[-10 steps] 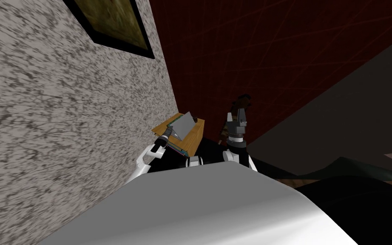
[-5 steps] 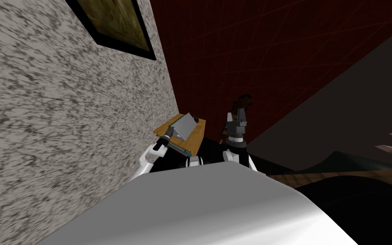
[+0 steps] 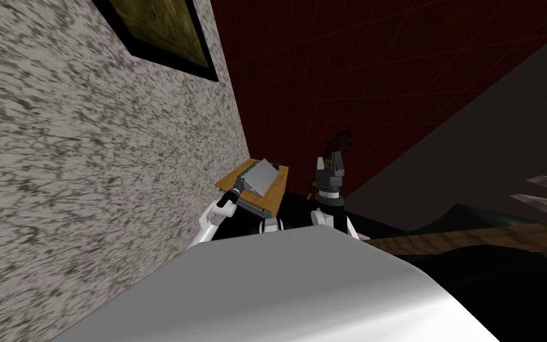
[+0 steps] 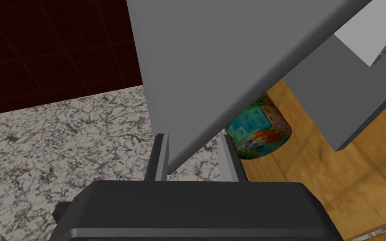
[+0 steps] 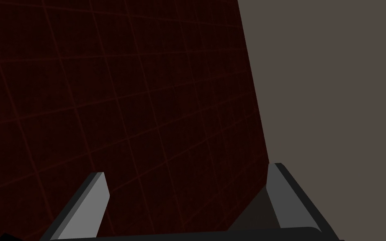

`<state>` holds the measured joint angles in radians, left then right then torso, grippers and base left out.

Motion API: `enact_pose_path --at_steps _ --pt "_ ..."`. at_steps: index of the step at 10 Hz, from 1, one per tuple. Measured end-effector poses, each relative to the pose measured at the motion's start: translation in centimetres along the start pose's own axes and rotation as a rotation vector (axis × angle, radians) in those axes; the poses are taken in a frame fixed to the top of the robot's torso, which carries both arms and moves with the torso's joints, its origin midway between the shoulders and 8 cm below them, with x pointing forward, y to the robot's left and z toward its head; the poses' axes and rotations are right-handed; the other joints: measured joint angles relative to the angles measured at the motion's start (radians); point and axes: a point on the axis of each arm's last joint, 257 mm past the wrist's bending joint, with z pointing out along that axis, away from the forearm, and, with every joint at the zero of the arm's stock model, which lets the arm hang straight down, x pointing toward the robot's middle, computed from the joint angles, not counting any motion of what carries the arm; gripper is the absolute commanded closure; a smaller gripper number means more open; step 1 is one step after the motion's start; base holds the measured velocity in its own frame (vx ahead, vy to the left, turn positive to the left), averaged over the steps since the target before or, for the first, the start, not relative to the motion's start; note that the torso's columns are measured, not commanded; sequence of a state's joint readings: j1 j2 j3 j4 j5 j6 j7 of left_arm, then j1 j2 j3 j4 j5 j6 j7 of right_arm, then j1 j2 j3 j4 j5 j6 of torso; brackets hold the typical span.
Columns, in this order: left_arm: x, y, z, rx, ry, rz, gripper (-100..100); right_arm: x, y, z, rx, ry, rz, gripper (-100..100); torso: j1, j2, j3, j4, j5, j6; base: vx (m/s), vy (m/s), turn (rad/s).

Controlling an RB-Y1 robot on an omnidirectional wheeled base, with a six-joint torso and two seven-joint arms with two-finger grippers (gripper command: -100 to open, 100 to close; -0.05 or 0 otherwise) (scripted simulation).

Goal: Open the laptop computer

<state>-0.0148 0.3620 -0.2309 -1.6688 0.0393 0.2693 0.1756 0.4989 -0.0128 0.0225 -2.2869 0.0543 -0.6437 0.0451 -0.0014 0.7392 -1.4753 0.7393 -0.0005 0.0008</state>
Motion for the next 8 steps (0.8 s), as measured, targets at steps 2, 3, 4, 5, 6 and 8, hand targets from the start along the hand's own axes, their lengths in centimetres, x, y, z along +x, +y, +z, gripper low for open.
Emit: enact_pose_path --at_steps 2,3,4,5,6,8 --pt "0.6 1.0 0.0 -0.021 0.005 -0.045 100 0.0 0.0 0.0 0.000 0.000 0.000 0 -0.001 0.000 0.000 0.000 0.000 0.001 0.003 0.101 -0.122" --pt "1.4 1.9 0.3 -0.035 0.011 -0.092 100 0.0 0.0 0.0 0.000 0.000 0.000 0 0.003 -0.002 -0.001 -0.002 0.002 0.001 0.005 0.122 -0.158" --pt "1.8 2.6 0.2 -0.048 0.017 -0.135 100 0.0 0.0 0.0 0.000 0.000 0.000 0 0.002 -0.003 -0.002 -0.002 0.001 0.001 0.002 0.077 -0.066" --pt "2.1 2.9 0.2 -0.055 0.020 -0.157 100 0.0 0.0 0.0 0.000 0.000 0.000 0 -0.001 -0.003 -0.002 -0.001 0.000 -0.001 0.001 0.061 -0.016" --pt "2.4 3.3 0.3 -0.061 0.022 -0.182 100 0.0 0.0 0.0 0.000 0.000 0.000 0 -0.002 -0.001 -0.001 -0.002 0.000 0.000 0.002 0.019 -0.035" --pt "3.0 4.0 0.3 -0.075 0.025 -0.222 100 0.0 0.0 0.0 0.000 0.000 0.000 0 -0.001 -0.001 0.000 -0.001 0.000 0.002 0.002 0.037 -0.055"
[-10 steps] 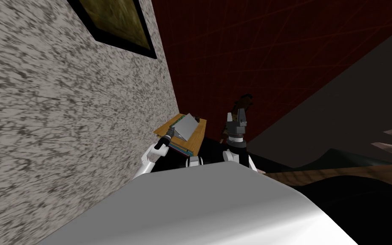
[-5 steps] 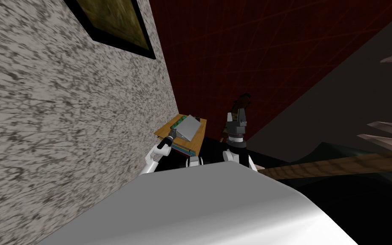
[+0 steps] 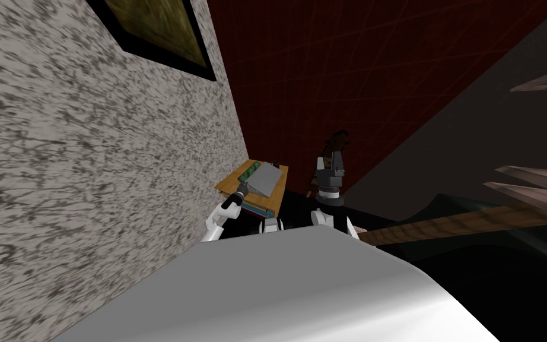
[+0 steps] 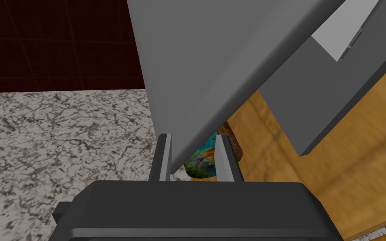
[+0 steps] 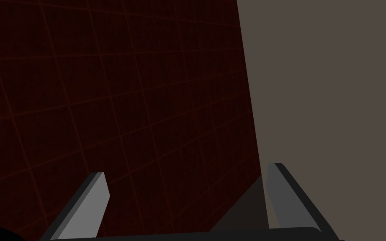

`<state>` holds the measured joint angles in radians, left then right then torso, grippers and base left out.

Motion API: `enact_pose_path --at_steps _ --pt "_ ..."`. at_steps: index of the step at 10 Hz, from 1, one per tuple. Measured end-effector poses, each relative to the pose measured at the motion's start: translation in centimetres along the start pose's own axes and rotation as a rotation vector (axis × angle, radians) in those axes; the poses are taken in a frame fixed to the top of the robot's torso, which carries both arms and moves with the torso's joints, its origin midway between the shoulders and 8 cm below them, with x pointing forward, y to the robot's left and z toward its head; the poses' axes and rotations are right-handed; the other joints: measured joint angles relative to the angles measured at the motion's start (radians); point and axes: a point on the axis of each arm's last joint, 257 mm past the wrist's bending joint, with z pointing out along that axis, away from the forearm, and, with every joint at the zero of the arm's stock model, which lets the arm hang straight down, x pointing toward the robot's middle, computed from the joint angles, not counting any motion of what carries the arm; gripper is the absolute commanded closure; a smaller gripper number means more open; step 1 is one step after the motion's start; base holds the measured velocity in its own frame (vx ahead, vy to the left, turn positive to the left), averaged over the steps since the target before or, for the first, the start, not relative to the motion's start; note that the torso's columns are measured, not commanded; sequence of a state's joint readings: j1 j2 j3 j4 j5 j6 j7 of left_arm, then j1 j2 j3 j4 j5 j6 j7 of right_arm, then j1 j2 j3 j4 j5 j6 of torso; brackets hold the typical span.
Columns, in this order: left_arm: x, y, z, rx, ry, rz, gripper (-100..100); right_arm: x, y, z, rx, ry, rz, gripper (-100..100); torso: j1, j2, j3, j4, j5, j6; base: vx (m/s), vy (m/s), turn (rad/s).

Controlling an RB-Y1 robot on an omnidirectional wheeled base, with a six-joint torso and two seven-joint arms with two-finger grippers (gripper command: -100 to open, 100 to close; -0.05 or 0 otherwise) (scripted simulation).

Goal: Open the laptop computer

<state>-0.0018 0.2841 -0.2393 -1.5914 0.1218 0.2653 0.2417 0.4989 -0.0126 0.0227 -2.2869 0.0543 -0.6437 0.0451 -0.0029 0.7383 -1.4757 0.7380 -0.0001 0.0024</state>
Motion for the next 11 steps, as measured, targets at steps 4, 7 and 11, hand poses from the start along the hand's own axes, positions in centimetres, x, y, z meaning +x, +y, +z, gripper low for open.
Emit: enact_pose_path --at_steps 4,7,11 --pt "0.4 -0.9 -0.3 -0.006 0.011 -0.018 -100 0.0 0.0 0.0 0.000 0.000 0.000 0 0.001 0.000 0.000 0.000 -0.001 -0.002 -0.001 0.003 0.024" --pt "0.5 -2.3 -1.1 -0.007 0.019 -0.016 -100 0.0 0.0 0.0 0.000 0.000 0.000 0 0.003 0.000 0.000 0.000 0.000 -0.002 -0.002 -0.012 0.036" --pt "1.0 -4.3 -1.9 -0.009 0.032 -0.011 -100 0.0 0.0 0.0 0.000 0.000 0.000 0 0.003 0.000 0.000 0.000 0.000 -0.002 -0.001 -0.008 0.022"
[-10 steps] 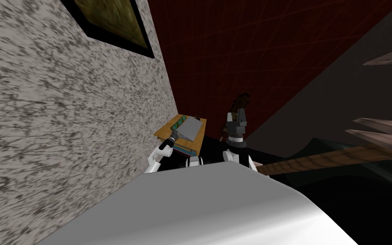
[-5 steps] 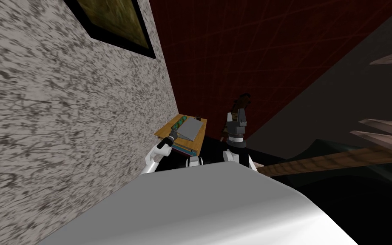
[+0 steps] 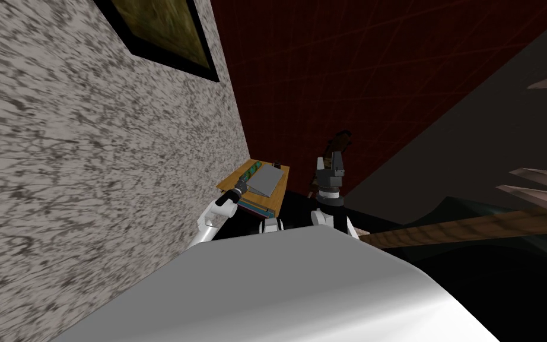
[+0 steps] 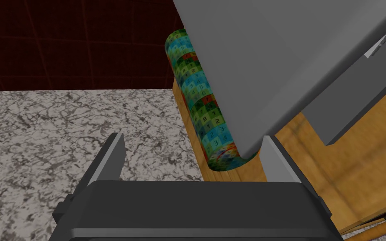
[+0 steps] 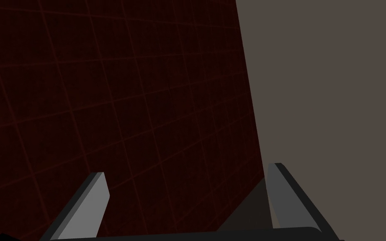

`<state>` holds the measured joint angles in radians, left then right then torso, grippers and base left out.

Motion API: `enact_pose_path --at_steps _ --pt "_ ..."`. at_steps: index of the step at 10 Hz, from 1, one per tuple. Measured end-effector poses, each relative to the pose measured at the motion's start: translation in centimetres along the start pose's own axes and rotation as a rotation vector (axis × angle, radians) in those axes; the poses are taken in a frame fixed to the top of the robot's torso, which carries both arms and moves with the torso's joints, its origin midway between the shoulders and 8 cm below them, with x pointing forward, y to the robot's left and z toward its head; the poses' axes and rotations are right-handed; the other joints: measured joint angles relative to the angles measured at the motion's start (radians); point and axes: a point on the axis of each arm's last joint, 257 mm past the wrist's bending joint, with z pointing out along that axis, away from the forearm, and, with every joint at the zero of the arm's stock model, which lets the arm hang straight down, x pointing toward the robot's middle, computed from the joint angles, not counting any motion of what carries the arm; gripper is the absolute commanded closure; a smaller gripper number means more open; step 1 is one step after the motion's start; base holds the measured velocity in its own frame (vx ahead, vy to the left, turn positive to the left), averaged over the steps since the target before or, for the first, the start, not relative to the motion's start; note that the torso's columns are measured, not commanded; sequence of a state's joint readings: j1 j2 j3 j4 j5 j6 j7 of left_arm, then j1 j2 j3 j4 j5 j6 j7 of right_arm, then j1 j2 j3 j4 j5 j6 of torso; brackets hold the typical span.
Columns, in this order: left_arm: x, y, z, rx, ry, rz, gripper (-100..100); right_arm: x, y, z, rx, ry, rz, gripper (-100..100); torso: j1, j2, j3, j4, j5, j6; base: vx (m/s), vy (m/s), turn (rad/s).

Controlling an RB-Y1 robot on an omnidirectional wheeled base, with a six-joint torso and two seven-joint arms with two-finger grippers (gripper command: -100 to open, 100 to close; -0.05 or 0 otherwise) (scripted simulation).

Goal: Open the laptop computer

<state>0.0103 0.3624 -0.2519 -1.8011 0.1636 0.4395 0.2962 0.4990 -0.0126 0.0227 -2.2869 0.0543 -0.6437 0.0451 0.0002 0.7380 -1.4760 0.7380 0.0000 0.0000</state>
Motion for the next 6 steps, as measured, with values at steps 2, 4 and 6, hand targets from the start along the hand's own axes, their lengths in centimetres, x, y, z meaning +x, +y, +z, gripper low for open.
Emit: enact_pose_path --at_steps 2,4,6 --pt "0.00 -0.01 -0.02 -0.002 0.000 0.000 0 0.00 0.00 0.00 0.000 0.000 0.000 0 0.000 0.000 0.000 0.000 0.000 0.000 0.000 0.000 0.000" --pt "0.00 -0.01 -0.02 -0.002 0.000 0.000 0 0.00 0.00 0.00 0.000 0.000 0.000 0 0.000 0.000 0.000 0.000 0.000 0.000 0.000 0.000 0.000" --pt "0.00 -0.01 -0.02 -0.002 0.000 0.000 0 0.00 0.00 0.00 0.000 0.000 0.000 0 0.000 0.000 0.000 0.000 0.000 0.000 0.000 0.000 0.000"
